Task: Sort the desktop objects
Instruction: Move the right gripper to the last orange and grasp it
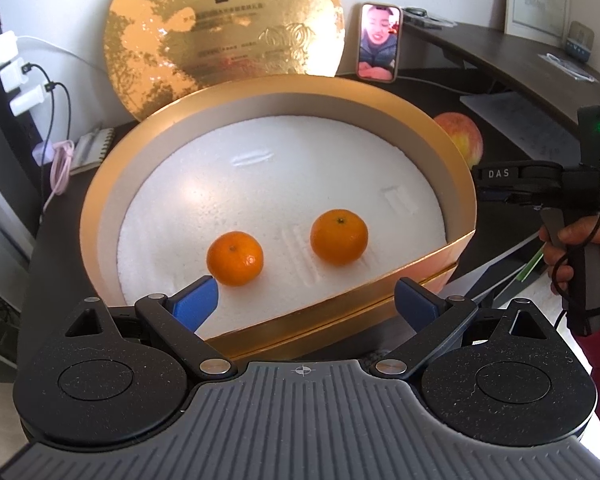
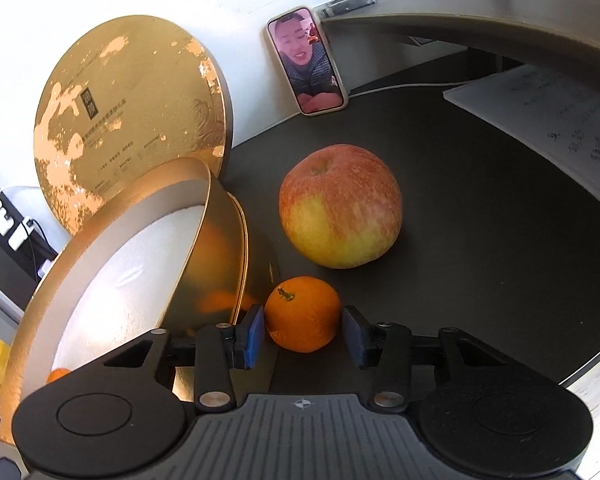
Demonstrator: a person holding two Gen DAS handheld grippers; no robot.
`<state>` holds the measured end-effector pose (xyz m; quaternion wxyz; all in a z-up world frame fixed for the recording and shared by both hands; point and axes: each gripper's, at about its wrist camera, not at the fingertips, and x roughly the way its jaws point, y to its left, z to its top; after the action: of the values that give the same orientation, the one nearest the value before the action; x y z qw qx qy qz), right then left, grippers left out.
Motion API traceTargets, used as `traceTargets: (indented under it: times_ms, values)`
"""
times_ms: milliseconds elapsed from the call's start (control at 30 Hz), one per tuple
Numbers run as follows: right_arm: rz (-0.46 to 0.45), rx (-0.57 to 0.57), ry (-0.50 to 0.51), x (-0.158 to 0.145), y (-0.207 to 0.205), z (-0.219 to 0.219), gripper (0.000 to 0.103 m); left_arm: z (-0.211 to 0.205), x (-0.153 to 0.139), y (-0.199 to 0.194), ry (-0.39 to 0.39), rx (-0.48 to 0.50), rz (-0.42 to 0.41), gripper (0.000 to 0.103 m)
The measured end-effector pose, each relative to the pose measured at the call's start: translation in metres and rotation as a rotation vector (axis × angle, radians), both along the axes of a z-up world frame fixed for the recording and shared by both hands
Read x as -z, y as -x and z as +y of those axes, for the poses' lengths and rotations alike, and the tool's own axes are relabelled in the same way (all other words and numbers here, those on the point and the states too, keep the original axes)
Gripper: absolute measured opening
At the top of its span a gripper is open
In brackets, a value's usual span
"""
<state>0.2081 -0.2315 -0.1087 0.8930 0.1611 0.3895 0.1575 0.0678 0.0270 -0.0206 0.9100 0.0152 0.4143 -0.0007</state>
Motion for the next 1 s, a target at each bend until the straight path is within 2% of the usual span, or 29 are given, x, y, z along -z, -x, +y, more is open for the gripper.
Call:
traceTargets:
  times_ms: [300,433,600,767,967,1000]
  values:
    - [-0.028,0.072,0.153,-0.012,0.017,-0.014,0.044,0.000,0.001,-0.001,0.009,0.003,0.002,0.098]
    - [-0.038,0.050,0.204,-0.011,0.017,-0.011,0.046,-0.001,0.002,0.000,0.012,0.011,0.002,0.098]
    - [-0.076,0.042,0.298,-0.011,0.020,0.001,0.071,0.000,0.002,0.002,0.011,0.007,0.000,0.098]
    - [-0.111,0.045,0.335,-0.011,0.022,0.002,0.070,0.002,0.002,0.004,0.010,0.002,-0.002,0.098]
    - [-0.104,0.046,0.352,-0.012,0.018,0.002,0.069,0.003,0.002,0.005,0.012,0.001,-0.005,0.098]
    - [-0.098,0.046,0.357,-0.011,0.017,0.003,0.065,0.004,0.002,0.005,0.013,0.000,-0.004,0.098]
